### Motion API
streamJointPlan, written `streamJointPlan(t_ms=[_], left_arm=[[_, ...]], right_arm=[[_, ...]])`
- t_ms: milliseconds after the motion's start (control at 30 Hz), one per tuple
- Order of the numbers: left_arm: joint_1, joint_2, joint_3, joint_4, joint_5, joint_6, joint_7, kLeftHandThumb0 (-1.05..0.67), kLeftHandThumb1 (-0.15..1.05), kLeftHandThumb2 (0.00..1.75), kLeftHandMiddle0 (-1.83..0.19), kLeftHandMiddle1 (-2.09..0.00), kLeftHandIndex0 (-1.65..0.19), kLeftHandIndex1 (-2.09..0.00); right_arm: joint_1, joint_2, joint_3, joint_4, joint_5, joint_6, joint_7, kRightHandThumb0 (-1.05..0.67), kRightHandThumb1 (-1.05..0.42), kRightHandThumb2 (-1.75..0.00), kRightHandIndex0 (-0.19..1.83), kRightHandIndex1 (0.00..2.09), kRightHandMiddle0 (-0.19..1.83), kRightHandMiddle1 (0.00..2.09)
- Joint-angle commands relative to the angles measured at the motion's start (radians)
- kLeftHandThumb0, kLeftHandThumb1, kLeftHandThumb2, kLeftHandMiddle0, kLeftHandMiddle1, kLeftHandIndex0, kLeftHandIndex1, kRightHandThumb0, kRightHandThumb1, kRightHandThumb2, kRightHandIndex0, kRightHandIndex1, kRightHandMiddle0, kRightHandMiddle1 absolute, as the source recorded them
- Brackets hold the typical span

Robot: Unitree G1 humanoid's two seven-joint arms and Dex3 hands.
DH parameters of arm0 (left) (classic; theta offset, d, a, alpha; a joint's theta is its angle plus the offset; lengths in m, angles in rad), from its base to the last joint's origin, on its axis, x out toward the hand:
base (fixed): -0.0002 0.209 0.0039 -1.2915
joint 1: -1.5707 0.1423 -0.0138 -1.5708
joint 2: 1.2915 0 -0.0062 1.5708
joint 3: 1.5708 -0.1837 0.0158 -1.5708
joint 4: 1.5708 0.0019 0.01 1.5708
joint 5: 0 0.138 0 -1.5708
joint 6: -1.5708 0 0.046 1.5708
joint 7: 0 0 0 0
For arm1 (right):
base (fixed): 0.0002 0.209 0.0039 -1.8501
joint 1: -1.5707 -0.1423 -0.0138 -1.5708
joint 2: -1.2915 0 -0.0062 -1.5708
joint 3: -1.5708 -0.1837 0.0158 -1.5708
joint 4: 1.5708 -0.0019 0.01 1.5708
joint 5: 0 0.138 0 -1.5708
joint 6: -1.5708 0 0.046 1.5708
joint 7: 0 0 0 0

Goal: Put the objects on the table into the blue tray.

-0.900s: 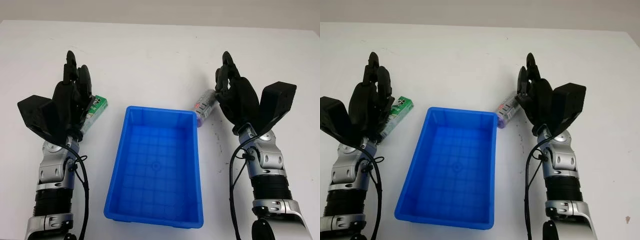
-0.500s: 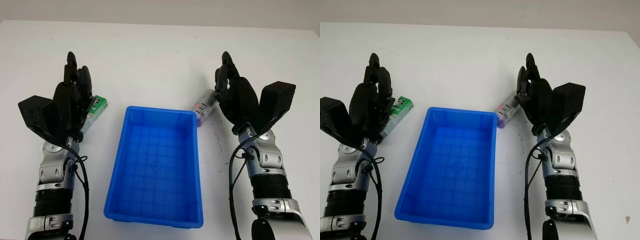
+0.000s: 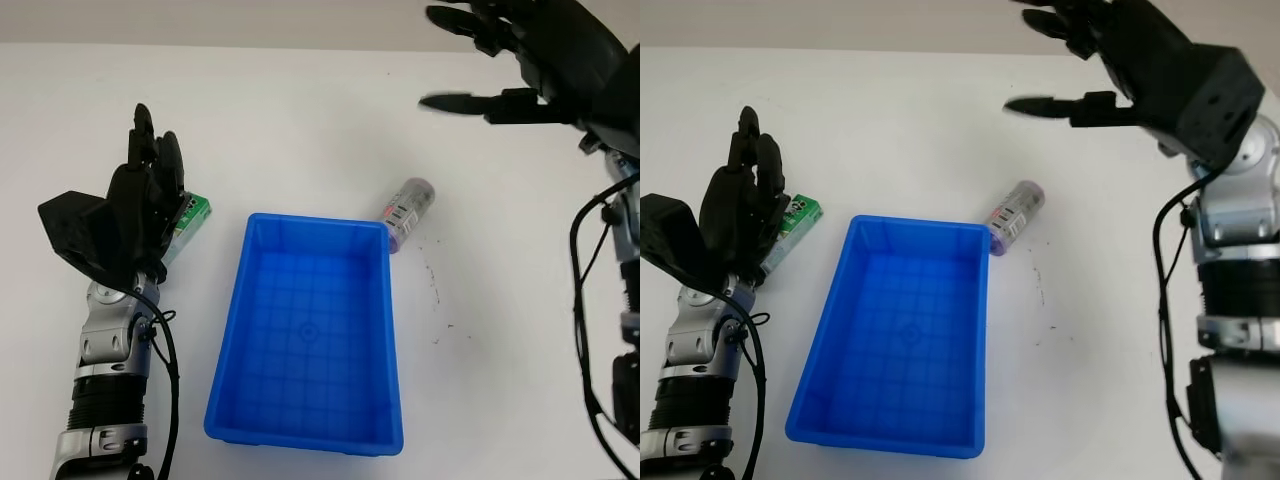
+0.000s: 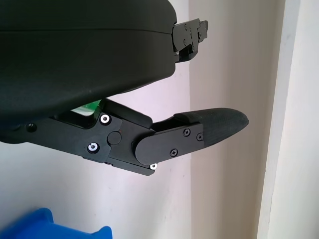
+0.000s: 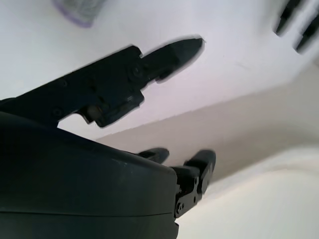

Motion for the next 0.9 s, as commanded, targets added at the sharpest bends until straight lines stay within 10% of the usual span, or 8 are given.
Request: streamJointPlan(t_ms=[0, 867], left_arm=[[0.003, 0.003, -0.001, -0.015, 0.002, -0.005, -0.002, -0.75, 1.05, 0.65, 0.19, 0.00, 0.19, 0.00], [0.004, -0.001, -0.005, -0.020, 0.003, 0.005, -0.002, -0.76, 1.05, 0.64, 0.19, -0.02, 0.19, 0.00]], right_arm=[[-0.032, -0.046, 0.055, 0.051, -0.075, -0.068, 0.014, -0.47, -0.62, -0.05, 0.49, 0.16, 0.44, 0.27], [-0.016, -0.009, 0.289, 0.322, -0.368, -0.405, -0.099, -0.35, -0.76, -0.06, 0.40, 0.06, 0.44, 0.06]])
